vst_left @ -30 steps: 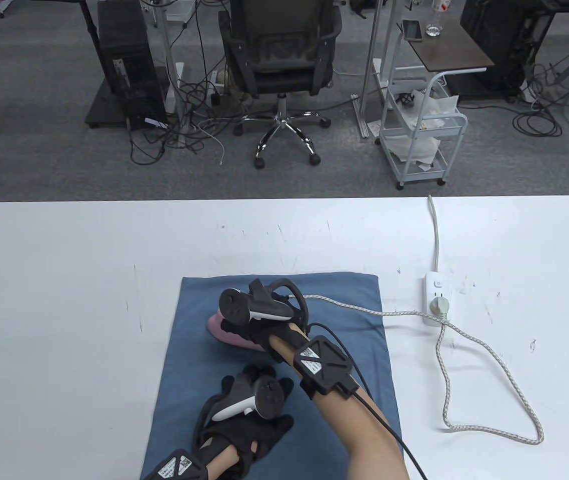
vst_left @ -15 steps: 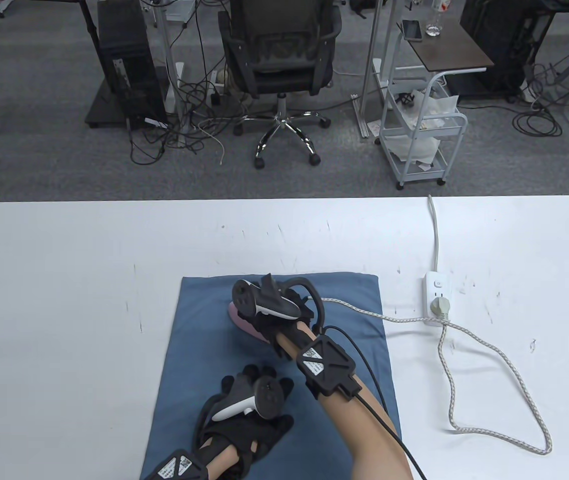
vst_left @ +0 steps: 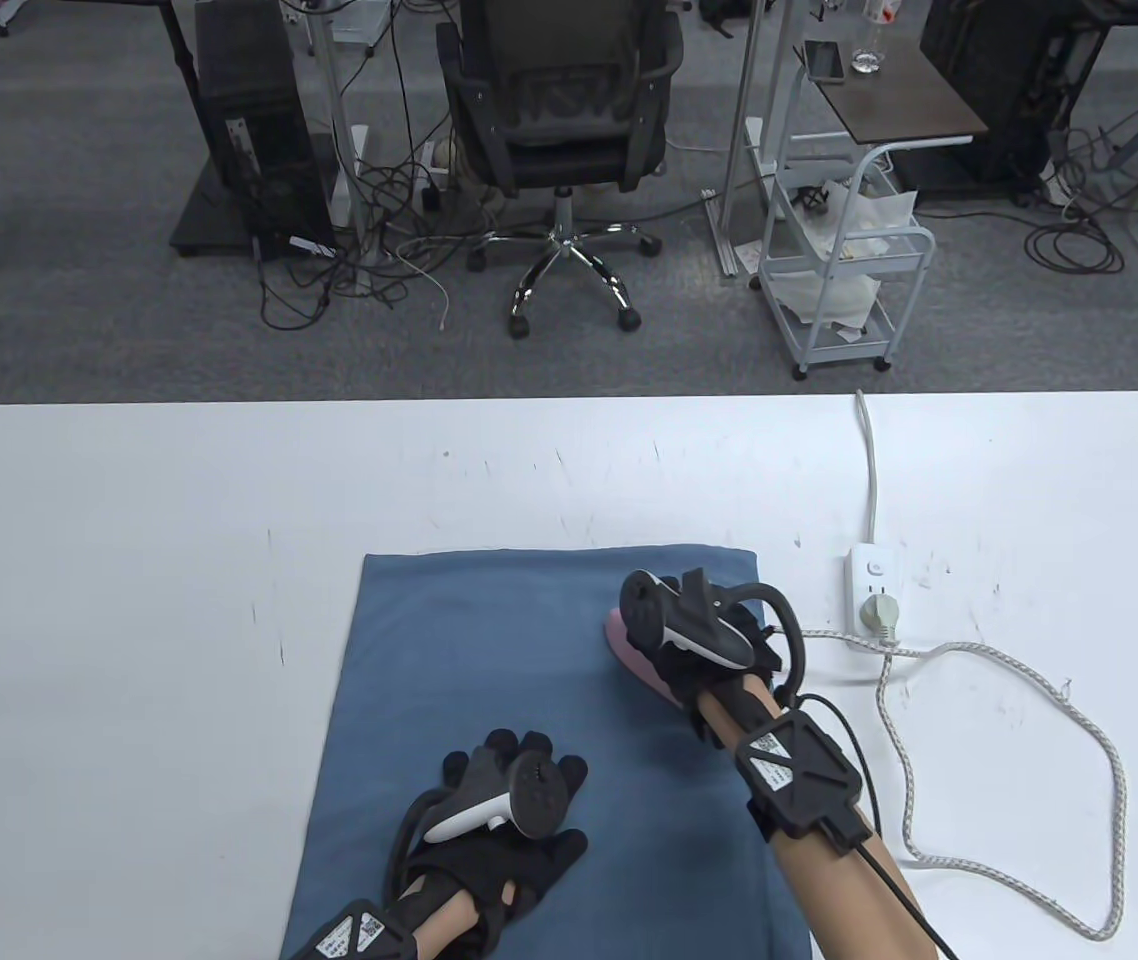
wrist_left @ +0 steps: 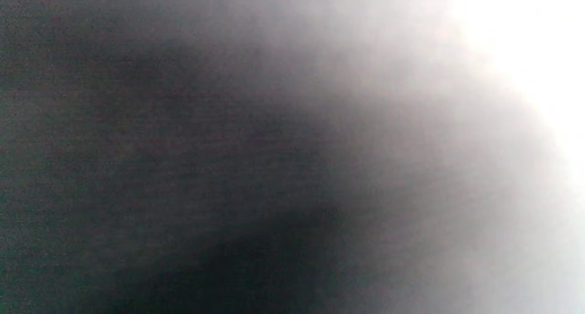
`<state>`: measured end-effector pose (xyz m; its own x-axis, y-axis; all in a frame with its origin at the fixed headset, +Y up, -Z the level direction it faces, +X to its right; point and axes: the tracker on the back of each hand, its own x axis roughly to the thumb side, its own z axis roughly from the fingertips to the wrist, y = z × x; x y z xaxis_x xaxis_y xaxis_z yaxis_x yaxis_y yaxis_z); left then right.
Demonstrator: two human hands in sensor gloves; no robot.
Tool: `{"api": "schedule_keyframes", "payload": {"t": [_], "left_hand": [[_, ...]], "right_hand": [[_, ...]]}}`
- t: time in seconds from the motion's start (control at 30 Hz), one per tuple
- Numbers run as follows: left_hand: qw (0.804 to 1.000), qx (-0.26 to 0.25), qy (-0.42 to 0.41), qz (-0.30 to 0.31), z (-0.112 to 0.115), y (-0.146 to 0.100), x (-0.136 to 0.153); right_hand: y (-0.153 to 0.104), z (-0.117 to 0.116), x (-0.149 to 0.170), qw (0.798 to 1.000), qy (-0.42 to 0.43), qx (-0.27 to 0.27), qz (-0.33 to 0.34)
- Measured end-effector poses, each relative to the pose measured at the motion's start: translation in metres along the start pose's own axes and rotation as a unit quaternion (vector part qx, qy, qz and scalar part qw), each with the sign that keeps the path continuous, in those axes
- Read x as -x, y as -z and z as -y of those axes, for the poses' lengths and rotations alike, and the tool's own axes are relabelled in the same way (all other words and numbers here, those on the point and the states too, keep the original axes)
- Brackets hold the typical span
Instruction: Iron pillowcase with electric iron on table
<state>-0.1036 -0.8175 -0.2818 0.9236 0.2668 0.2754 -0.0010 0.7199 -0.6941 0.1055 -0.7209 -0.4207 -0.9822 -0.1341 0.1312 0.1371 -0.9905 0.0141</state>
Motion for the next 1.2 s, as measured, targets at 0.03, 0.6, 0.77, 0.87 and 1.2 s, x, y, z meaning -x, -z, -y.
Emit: {"api": "schedule_keyframes", "payload": {"t": [0.03,0.6,0.77,0.87,1.2], "left_hand": [[1.0,0.0,0.0,0.0,0.0,0.0,0.0],[1.0,0.0,0.0,0.0,0.0,0.0,0.0],[1.0,0.0,0.0,0.0,0.0,0.0,0.0],[1.0,0.0,0.0,0.0,0.0,0.0,0.001],[1.0,0.0,-0.001,0.001,0.0,0.0,0.0]], "right_hand": [[-0.002,-0.001,0.007,1.0,-0.001,-0.001,-0.007],[-0.041,0.0,0.069,0.992,0.1,0.036,-0.065],[-0.083,0.027,0.068,0.984,0.164,0.059,-0.031],[-0.107,0.042,0.066,0.98,0.181,0.087,-0.015],[-0.139,0.052,0.064,0.964,0.238,0.113,0.016]]}}
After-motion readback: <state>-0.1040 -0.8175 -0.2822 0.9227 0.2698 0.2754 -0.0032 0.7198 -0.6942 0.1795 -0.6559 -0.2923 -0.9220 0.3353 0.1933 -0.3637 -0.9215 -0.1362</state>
